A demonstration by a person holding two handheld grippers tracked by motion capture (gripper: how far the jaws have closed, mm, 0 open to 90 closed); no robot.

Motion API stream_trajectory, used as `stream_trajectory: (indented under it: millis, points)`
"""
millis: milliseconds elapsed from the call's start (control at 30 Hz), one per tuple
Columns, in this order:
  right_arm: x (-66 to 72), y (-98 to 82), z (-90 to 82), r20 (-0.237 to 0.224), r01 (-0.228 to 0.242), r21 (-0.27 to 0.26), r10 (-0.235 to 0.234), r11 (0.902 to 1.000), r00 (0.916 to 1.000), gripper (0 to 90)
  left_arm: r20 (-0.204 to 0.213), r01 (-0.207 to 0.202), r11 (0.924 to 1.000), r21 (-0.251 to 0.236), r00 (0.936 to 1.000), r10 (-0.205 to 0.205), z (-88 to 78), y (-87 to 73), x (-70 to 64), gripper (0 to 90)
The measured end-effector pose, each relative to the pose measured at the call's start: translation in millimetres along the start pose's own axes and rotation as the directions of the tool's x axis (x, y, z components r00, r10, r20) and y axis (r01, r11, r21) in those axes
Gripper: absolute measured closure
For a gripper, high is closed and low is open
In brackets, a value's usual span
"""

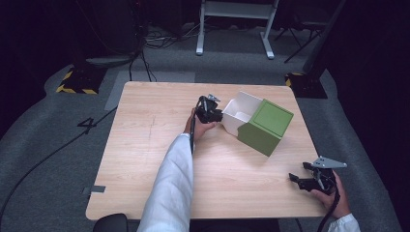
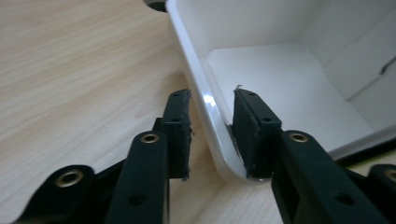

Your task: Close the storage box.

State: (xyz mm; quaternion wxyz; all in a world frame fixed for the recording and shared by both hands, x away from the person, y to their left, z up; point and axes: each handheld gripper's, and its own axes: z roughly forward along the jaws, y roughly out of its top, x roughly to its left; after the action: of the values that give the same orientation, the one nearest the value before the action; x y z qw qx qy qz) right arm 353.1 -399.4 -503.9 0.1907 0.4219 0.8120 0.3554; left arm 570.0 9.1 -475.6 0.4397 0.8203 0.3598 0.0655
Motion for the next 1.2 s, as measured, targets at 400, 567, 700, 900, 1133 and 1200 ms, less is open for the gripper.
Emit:
stream_trajectory:
  millis: [400,567,700,900,1133,1200]
  points:
    - [-0.1,0.1,0.2,-0.001,0.002,0.0,-0.002,1.0,1.0,15.6,0.037,-0.02,0.9997,0.012,0.9991,0.02,11.2,3.4,-18.7,69.5]
    - [-0.1,0.1,0.1,-0.001,0.002,0.0,-0.002,1.0,1.0,15.7,0.053,-0.028,0.9996,0.001,0.9982,0.028,15.7,4.5,-28.0,68.3]
    - [-0.2,0.2,0.3,-0.002,0.003,-0.001,-0.003,1.0,1.0,15.7,0.071,-0.033,0.9994,-0.011,0.9969,0.033,18.7,6.4,-35.6,67.5]
    - [-0.2,0.2,0.4,-0.003,0.004,-0.001,-0.004,1.0,1.0,15.7,0.096,-0.058,0.9983,-0.011,0.9936,0.059,23.8,10.9,-49.1,66.8]
    - [-0.2,0.2,0.4,-0.003,0.004,-0.001,-0.004,1.0,1.0,15.6,0.1,-0.089,0.996,0.004,0.991,0.088,27.8,13.1,-60.3,65.3]
    - [-0.2,0.2,0.4,-0.003,0.004,-0.001,-0.004,1.0,1.0,15.6,0.107,-0.087,0.9962,0.004,0.9905,0.086,28.5,12.9,-62.2,65.4]
